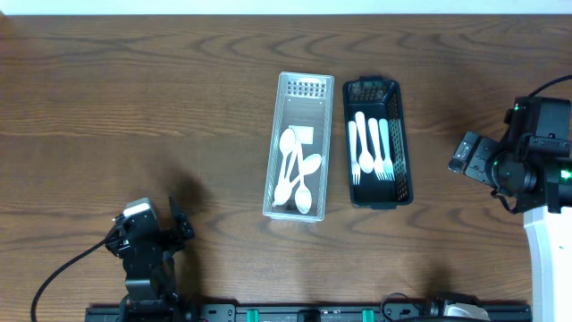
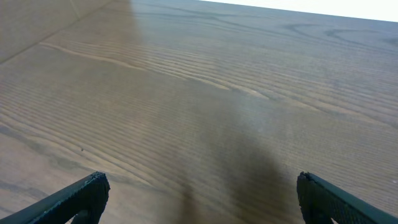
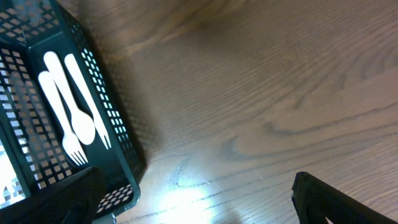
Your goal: Pack container
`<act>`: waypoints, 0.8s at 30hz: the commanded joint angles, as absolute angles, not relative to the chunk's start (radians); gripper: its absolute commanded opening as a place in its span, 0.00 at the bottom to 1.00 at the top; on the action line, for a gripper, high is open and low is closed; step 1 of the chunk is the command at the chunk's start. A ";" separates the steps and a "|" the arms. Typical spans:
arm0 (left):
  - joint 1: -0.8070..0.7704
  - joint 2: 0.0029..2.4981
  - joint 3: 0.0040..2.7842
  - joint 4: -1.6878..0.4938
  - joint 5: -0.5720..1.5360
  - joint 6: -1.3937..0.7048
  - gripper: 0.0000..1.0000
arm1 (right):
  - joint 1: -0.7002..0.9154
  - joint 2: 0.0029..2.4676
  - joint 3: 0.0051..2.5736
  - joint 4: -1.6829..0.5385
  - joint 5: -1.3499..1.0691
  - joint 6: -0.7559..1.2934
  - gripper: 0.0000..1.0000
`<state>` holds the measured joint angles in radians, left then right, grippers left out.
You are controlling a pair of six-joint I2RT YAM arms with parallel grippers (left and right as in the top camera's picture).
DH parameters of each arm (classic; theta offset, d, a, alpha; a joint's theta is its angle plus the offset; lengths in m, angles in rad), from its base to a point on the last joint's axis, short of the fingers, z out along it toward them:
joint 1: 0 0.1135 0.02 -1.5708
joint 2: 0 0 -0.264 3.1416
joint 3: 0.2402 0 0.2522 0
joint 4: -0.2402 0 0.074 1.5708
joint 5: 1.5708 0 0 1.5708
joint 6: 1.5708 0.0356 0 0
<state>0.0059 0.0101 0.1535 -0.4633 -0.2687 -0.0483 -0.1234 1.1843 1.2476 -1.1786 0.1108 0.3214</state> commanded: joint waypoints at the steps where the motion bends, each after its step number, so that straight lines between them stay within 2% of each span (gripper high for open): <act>1: 0.012 0.004 0.133 -0.462 -0.278 -0.049 0.98 | -0.133 1.176 1.247 -1.179 0.137 0.327 0.99; 18: 0.012 0.004 0.133 -0.462 -0.278 -0.049 0.98 | -0.065 0.886 1.236 -0.793 0.090 0.112 0.99; 24: 0.012 0.004 0.133 -0.462 -0.278 -0.049 0.98 | -0.065 0.726 1.068 -0.639 0.022 0.088 0.99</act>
<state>0.0059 0.0101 0.1535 -0.4629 -0.2687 -0.0483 -0.0792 0.7731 1.1564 -0.6632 0.0708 0.1226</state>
